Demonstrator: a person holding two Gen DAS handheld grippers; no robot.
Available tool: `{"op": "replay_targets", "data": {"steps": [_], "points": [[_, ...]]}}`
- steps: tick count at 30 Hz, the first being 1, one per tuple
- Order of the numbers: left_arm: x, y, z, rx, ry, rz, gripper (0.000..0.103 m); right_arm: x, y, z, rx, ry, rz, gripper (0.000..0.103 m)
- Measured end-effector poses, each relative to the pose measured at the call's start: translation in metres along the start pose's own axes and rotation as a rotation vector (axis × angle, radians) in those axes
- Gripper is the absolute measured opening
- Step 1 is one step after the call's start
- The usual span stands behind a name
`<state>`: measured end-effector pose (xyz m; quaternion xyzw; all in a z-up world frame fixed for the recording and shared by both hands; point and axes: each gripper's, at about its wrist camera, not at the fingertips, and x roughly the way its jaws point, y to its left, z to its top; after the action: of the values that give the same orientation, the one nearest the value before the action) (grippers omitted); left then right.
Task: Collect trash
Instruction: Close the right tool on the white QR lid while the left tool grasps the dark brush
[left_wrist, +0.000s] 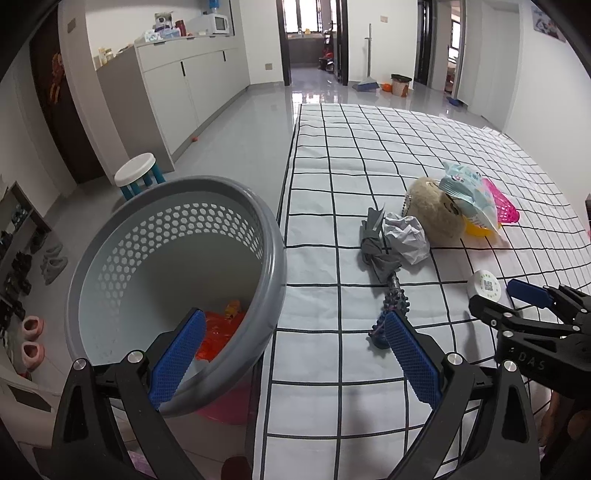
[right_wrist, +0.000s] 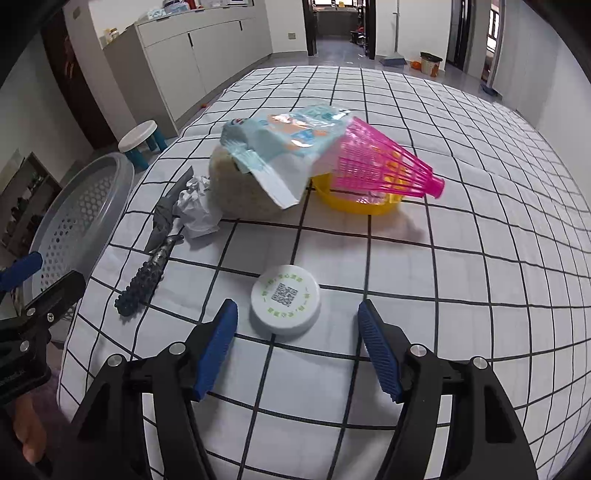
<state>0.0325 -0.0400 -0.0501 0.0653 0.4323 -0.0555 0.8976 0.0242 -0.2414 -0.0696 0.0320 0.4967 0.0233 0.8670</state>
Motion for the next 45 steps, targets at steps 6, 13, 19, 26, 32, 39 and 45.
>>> {"op": "replay_targets", "data": {"steps": [6, 13, 19, 26, 32, 39, 45], "points": [[-0.001, -0.002, 0.0, 0.006, -0.007, -0.002, 0.095, 0.002, 0.008, 0.002, -0.036, -0.016, -0.038, 0.038], [-0.002, -0.008, -0.004, 0.02, -0.01, -0.004, 0.096, -0.005, -0.005, -0.001, 0.011, -0.015, -0.003, 0.038], [0.0, -0.016, -0.006, 0.042, -0.021, -0.003, 0.096, -0.023, -0.023, -0.007, 0.095, -0.027, 0.032, 0.038], [0.007, -0.029, -0.004, 0.063, -0.027, -0.016, 0.096, -0.034, -0.028, -0.011, 0.119, -0.041, 0.048, 0.038], [0.02, -0.042, -0.002, 0.063, 0.02, -0.058, 0.096, -0.042, -0.028, -0.014, 0.12, -0.058, 0.055, 0.038], [0.034, -0.047, -0.004, 0.059, 0.052, -0.052, 0.096, -0.045, -0.034, -0.013, 0.135, -0.063, 0.06, 0.038], [0.04, -0.051, -0.007, 0.066, 0.067, -0.058, 0.077, -0.048, -0.031, -0.014, 0.129, -0.065, 0.066, 0.038]]}}
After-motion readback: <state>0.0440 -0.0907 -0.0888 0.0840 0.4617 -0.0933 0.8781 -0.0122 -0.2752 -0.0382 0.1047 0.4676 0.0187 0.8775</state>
